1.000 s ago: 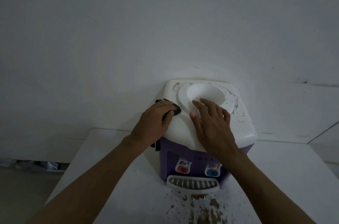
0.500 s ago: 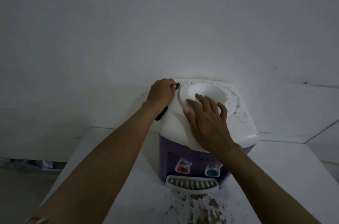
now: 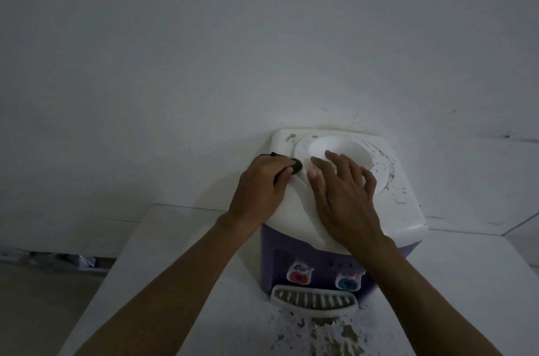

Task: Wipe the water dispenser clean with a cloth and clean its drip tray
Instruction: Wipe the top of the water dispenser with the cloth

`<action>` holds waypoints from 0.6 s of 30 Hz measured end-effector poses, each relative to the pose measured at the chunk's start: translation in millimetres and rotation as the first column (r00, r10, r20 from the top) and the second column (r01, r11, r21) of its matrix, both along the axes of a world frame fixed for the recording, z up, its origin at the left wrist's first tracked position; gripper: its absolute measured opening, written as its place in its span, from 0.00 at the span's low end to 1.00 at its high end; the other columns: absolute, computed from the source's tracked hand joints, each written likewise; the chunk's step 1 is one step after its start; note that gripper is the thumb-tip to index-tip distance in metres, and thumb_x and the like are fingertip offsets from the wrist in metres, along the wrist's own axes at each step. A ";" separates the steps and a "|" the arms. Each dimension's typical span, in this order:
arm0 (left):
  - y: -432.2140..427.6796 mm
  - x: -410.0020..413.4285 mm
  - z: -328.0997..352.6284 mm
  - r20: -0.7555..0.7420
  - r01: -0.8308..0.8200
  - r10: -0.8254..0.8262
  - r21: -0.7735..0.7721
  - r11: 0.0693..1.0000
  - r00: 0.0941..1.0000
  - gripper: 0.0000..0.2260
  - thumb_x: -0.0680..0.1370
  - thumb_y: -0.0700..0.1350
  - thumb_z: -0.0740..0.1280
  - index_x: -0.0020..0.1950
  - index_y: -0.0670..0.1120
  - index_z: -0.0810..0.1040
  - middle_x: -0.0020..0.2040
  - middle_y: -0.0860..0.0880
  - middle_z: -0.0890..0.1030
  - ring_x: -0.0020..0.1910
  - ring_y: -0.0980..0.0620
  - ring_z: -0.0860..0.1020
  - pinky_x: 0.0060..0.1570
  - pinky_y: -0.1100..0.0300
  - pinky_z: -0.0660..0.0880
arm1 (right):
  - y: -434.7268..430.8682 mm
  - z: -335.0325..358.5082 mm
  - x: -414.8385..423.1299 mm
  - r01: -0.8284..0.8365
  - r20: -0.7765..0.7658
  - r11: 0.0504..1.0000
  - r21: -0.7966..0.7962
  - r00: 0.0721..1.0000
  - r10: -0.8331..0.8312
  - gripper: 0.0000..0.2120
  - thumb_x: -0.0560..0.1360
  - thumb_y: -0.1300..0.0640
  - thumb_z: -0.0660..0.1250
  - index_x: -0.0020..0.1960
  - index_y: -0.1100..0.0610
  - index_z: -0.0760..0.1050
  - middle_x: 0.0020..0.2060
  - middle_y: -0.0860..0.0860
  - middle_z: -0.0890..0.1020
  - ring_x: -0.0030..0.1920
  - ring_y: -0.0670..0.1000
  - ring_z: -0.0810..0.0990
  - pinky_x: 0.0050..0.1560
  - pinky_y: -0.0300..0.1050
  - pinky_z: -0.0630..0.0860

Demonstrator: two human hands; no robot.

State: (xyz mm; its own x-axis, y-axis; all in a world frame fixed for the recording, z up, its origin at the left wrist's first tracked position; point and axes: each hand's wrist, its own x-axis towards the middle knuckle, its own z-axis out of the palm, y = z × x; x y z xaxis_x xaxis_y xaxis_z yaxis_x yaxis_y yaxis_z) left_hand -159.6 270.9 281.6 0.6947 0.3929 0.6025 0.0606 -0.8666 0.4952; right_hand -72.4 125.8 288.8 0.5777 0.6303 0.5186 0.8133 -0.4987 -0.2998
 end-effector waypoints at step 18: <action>23.0 84.8 37.2 -0.277 -0.134 0.119 -0.034 0.990 0.953 0.15 0.83 0.45 0.57 0.47 0.42 0.81 0.48 0.44 0.82 0.50 0.44 0.75 0.48 0.52 0.72 | -1.3 -0.3 2.8 0.007 -0.020 0.999 0.044 1.000 -0.007 0.30 0.80 0.40 0.40 0.65 0.54 0.72 0.66 0.53 0.73 0.69 0.53 0.67 0.69 0.53 0.58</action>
